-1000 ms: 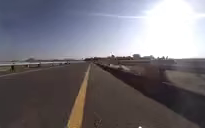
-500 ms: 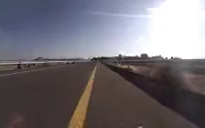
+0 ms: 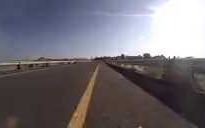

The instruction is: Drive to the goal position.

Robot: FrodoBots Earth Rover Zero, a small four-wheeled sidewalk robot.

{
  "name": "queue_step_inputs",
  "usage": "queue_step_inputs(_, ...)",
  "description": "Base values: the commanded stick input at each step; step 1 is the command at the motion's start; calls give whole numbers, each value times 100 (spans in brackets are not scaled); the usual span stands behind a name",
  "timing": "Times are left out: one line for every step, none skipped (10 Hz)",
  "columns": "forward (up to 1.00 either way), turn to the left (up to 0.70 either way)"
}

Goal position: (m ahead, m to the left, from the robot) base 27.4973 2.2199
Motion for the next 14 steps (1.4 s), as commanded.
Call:
queue_step_inputs(70, 0)
queue_step_inputs(70, 0)
queue_step_inputs(70, 0)
queue_step_inputs(70, 0)
queue_step_inputs(70, 0)
queue_step_inputs(70, 0)
queue_step_inputs(70, 0)
queue_step_inputs(70, 0)
queue_step_inputs(70, 0)
queue_step_inputs(70, 0)
queue_step_inputs(70, 0)
queue_step_inputs(70, 0)
queue_step_inputs(70, 0)
queue_step_inputs(70, 0)
